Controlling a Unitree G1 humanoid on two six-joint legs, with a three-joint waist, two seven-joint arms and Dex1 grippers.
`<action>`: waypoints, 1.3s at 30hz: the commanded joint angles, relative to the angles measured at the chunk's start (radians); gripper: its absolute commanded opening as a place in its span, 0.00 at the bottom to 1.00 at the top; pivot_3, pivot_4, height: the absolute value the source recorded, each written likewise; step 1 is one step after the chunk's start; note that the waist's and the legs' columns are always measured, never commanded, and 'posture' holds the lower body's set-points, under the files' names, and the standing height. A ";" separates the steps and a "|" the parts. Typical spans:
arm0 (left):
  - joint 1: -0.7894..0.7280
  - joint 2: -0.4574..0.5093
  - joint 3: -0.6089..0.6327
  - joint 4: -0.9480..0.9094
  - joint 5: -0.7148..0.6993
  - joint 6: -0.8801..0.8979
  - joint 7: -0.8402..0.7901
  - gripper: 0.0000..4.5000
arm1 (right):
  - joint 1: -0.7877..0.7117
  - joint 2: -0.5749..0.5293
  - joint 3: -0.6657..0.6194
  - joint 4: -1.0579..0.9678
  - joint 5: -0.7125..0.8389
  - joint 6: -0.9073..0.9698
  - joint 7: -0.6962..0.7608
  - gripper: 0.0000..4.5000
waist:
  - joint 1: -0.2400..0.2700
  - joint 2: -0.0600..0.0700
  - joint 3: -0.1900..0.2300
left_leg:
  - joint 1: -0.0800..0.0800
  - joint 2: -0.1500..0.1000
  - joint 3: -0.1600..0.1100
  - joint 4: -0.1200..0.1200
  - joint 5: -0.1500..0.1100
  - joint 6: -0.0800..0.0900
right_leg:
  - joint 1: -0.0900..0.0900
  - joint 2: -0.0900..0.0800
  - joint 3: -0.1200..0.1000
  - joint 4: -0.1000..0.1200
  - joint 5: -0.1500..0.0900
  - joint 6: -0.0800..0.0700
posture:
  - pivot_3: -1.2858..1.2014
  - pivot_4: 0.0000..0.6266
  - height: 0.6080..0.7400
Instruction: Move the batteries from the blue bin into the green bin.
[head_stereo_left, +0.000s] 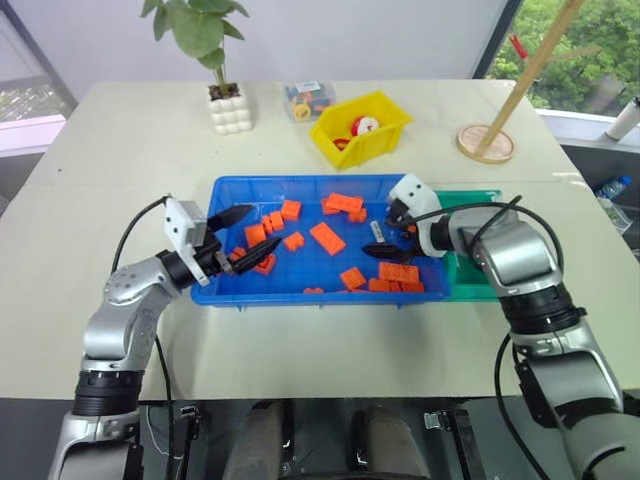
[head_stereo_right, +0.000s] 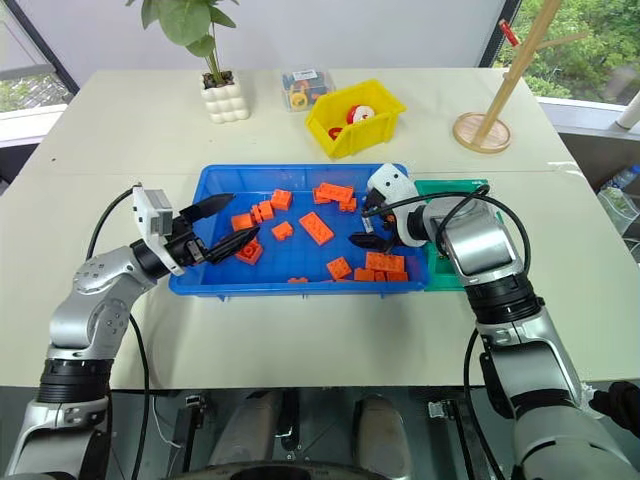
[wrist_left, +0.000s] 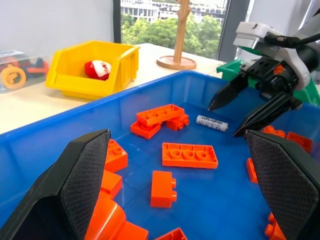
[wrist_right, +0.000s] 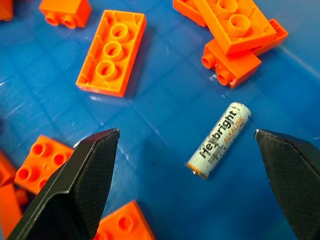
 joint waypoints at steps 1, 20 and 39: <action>-0.008 0.032 -0.011 -0.052 -0.022 0.018 -0.045 1.00 | 0.008 0.005 0.005 0.030 0.011 -0.007 -0.027 0.99 | 0.001 0.000 0.000 | 0.000 0.000 0.000 0.000 0.000 0.000 | 0.000 0.000 0.000 0.000 0.000 0.000 | 0.52 0.24 1.00; 0.000 0.181 -0.017 -0.203 -0.088 0.150 -0.151 1.00 | -0.036 -0.002 0.021 0.108 0.038 -0.081 -0.050 0.01 | 0.006 0.000 0.000 | 0.000 0.000 -0.001 0.000 0.000 0.000 | 0.001 0.000 0.000 0.000 0.000 0.000 | 0.52 0.24 1.00; -0.404 -0.024 -0.137 0.350 0.019 -0.049 -0.351 1.00 | 0.043 -0.369 -0.351 -0.259 0.135 0.159 -0.103 0.01 | 0.023 -0.001 0.000 | -0.003 -0.001 0.001 0.001 -0.001 0.001 | -0.002 0.000 -0.001 -0.002 0.000 0.000 | 0.52 0.24 1.00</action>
